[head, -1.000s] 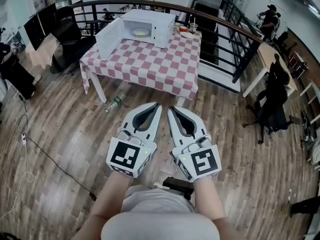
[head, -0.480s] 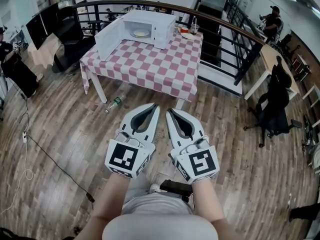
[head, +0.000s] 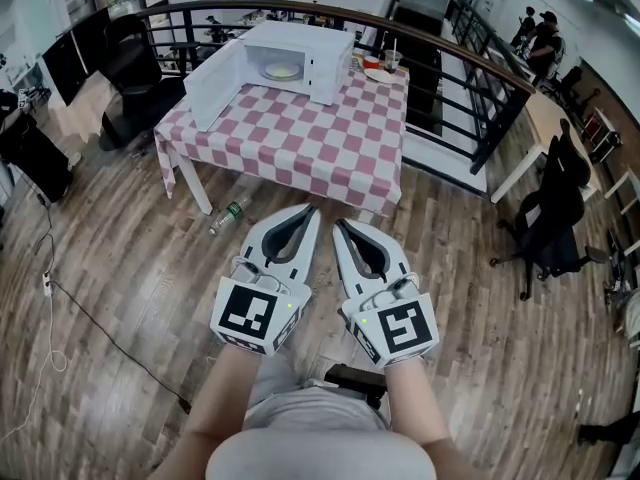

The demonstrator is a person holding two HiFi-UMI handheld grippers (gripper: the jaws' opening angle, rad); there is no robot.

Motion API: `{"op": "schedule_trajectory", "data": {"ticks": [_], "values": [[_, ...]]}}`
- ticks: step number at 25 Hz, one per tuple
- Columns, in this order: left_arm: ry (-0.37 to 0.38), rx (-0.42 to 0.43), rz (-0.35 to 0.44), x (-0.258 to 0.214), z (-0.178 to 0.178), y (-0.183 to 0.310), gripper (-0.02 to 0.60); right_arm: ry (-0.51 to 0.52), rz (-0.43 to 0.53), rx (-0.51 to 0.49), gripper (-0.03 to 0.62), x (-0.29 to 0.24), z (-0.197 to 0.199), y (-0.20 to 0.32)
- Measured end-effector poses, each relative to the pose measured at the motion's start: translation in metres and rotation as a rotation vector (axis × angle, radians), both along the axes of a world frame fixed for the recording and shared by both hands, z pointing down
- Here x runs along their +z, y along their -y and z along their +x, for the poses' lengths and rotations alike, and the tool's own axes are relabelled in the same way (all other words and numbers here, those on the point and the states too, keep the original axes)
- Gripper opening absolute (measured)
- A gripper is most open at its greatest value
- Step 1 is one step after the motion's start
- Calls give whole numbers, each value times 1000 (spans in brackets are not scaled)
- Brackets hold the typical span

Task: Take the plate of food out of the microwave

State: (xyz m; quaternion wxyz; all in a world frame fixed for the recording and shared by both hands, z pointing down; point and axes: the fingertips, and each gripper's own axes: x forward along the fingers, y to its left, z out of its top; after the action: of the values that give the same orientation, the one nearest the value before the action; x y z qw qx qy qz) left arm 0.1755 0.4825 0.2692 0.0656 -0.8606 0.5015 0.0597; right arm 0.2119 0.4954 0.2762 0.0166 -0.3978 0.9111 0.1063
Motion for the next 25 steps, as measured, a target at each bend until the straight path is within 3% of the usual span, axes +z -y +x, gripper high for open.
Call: {"op": "schedule_trajectory", "data": {"ticks": [17, 25], "values": [[-2, -17, -19, 3, -56, 116, 2, 2, -18, -8, 26, 6, -51, 117], [21, -7, -24, 2, -98, 169, 2, -1, -25, -1, 26, 6, -96, 172]]}}
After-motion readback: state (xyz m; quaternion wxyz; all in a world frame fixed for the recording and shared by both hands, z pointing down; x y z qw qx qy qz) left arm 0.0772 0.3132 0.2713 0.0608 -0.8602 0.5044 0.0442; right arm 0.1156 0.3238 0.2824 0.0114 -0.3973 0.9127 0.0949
